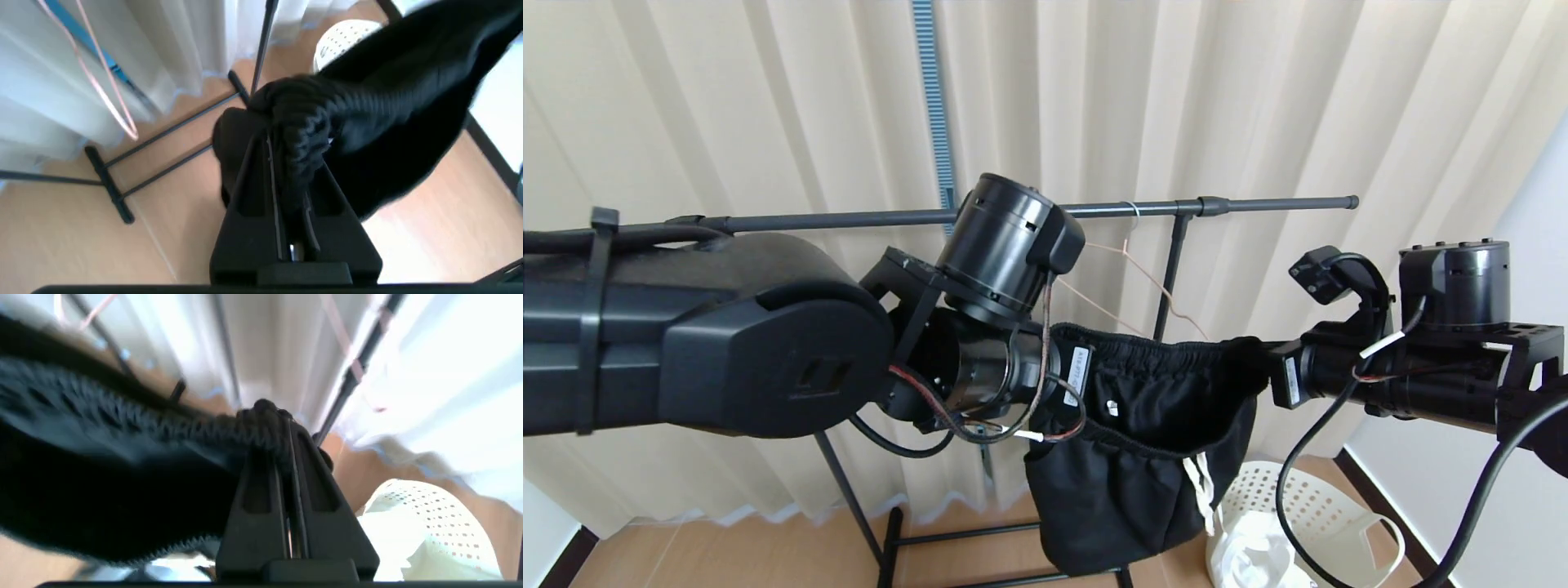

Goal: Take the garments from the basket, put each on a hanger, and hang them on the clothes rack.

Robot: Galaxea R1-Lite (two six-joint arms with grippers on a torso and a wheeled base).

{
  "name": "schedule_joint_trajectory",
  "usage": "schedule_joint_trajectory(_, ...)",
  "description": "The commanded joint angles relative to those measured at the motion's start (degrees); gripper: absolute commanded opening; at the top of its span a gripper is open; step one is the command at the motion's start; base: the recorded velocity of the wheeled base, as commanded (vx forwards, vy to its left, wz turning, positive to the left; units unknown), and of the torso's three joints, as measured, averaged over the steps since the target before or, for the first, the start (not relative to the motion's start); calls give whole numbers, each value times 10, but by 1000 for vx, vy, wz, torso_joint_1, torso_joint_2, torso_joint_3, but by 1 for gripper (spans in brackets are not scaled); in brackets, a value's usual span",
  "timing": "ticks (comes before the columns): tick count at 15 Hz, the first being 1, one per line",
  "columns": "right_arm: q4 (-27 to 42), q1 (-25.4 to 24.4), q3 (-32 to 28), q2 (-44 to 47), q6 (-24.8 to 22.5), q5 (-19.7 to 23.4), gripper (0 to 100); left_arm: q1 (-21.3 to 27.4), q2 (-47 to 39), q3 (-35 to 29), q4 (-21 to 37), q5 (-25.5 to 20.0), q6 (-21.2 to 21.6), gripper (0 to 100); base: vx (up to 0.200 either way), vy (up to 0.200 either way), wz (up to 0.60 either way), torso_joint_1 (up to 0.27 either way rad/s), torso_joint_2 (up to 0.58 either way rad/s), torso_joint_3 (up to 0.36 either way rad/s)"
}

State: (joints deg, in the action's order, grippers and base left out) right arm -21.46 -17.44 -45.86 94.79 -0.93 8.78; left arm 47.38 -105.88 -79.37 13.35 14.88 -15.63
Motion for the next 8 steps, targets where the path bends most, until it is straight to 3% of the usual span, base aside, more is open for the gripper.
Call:
schedule_joint_trajectory(1, -3, -7, -5, -18, 3, -12, 0, 0, 1, 33, -10, 1, 1, 0, 0, 0, 0, 0, 0, 0)
schedule_joint_trajectory(3, -3, -20, -5, -26, 4, -30, 0, 0, 3, 42, -10, 1, 1, 0, 0, 0, 0, 0, 0, 0)
schedule_joint_trajectory(4, -3, -26, -4, -34, 6, -39, 0, 0, 7, 50, -10, 1, 1, 100, 0, 0, 0, 0, 0, 0)
schedule_joint_trajectory(8, -3, -44, -4, -43, 7, -61, 0, 2, 32, 68, -10, 0, 1, 100, 0, 0, 0, 0, 0, 0)
